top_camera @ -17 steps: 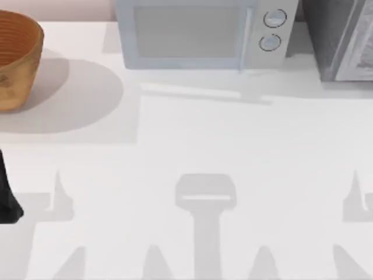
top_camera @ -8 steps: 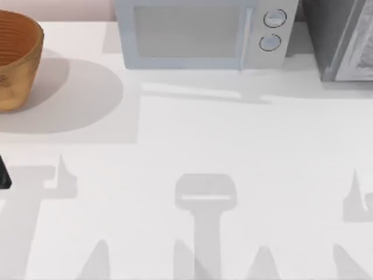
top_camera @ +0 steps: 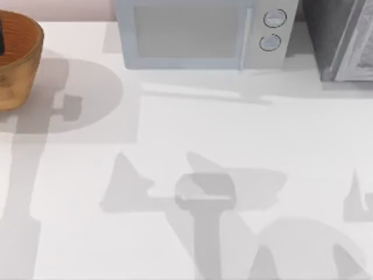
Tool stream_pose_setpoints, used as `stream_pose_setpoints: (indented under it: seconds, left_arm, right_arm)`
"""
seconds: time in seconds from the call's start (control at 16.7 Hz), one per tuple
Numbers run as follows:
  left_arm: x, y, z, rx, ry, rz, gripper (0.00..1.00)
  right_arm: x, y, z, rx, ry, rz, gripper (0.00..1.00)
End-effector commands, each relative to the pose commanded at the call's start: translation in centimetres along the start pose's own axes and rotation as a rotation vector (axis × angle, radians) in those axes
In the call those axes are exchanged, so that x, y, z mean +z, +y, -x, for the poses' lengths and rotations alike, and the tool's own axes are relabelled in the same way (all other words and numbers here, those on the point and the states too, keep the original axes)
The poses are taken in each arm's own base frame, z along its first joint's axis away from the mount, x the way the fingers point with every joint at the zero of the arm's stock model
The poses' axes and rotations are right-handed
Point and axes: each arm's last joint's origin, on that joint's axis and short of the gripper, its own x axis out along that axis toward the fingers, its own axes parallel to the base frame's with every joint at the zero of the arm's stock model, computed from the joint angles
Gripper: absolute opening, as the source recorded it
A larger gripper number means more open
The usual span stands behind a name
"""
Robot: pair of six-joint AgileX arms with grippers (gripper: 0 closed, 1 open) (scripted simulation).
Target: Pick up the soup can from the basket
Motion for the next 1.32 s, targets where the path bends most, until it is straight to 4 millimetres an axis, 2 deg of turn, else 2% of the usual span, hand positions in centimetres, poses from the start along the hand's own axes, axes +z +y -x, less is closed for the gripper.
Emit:
stream_pose_setpoints:
  seconds: [0.12, 0.3, 0.48, 0.72, 0.9, 1.02, 1.32]
  left_arm:
    - [3.0, 1.0, -4.4, 0.003, 0.119, 0.004, 1.0]
    - [5.5, 2.8, -10.5, 0.006, 0.269, 0.006, 1.0]
    - [6.3, 4.6, -15.2, 0.005, 0.391, 0.003, 1.0]
    - [5.8, 7.0, -19.9, -0.003, 0.53, -0.005, 1.0]
    - [4.5, 8.5, -22.9, -0.015, 0.626, -0.008, 1.0]
    - [3.7, 9.2, -24.2, -0.023, 0.673, -0.008, 1.0]
    - [3.4, 9.5, -24.6, -0.027, 0.695, -0.009, 1.0]
  right_arm:
    - [0.0, 0.0, 0.0, 0.0, 0.0, 0.0, 1.0]
    - [0.0, 0.0, 0.0, 0.0, 0.0, 0.0, 1.0]
    - [0.0, 0.0, 0.0, 0.0, 0.0, 0.0, 1.0]
    - [0.0, 0.0, 0.0, 0.0, 0.0, 0.0, 1.0]
    - [0.0, 0.0, 0.0, 0.0, 0.0, 0.0, 1.0]
    - [0.0, 0.0, 0.0, 0.0, 0.0, 0.0, 1.0]
    - [0.0, 0.0, 0.0, 0.0, 0.0, 0.0, 1.0]
